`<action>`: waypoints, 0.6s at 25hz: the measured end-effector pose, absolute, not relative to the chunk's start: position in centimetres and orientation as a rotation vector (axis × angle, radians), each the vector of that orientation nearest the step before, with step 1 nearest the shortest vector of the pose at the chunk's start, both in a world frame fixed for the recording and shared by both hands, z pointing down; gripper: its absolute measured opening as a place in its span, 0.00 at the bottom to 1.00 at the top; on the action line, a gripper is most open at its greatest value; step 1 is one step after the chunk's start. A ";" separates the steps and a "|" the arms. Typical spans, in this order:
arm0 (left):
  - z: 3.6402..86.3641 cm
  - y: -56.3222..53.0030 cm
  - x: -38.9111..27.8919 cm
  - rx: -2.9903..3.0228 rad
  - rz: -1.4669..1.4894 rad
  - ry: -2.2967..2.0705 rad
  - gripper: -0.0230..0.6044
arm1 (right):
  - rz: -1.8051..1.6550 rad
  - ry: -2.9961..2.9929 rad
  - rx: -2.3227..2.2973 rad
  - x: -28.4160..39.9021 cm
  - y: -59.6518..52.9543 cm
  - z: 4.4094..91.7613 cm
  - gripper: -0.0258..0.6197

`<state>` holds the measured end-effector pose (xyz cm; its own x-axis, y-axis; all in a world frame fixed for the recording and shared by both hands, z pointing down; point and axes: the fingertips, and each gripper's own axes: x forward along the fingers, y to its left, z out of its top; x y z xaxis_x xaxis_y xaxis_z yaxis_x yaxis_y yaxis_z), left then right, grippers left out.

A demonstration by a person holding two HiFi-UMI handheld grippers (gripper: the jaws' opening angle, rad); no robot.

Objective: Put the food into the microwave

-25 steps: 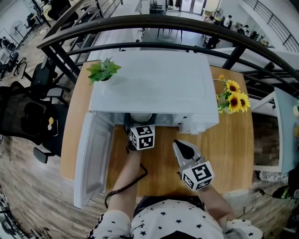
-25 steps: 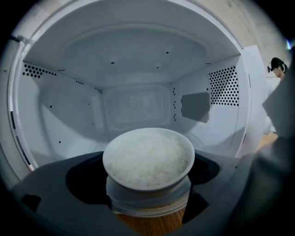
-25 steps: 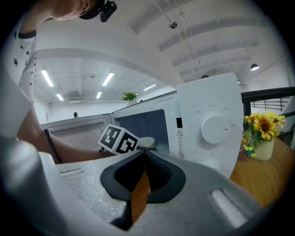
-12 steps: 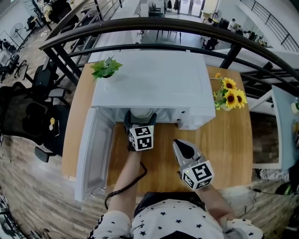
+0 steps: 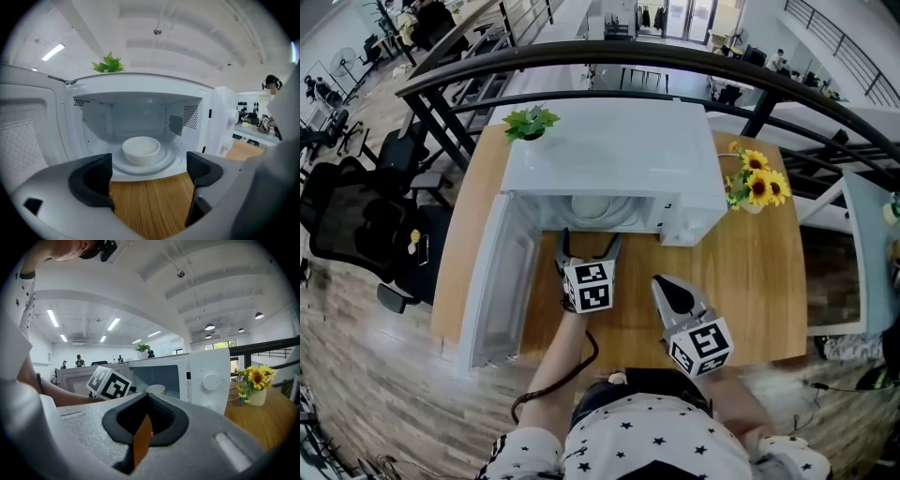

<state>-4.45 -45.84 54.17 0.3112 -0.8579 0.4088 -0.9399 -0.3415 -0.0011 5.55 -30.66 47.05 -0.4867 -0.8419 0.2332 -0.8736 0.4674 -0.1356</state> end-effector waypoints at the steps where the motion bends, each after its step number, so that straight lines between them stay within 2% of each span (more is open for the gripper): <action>1: 53.9 -45.0 -4.6 2.342 0.499 -1.632 0.81 | 0.360 -2.573 1.521 5.5 -30.2 46.9 0.05; 10: 52.3 -38.2 -5.9 2.327 0.423 -1.598 0.80 | 0.324 -2.592 1.534 4.2 -26.5 45.6 0.05; 15: 50.3 -34.5 -6.5 2.342 0.363 -1.612 0.65 | 0.292 -2.600 1.546 3.6 -24.5 44.7 0.05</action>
<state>-6.48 -34.52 50.28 0.3476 -0.8675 0.3560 -0.9363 -0.3413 0.0824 3.60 -24.46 44.72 -0.4788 -0.8582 0.1850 -0.8779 0.4657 -0.1118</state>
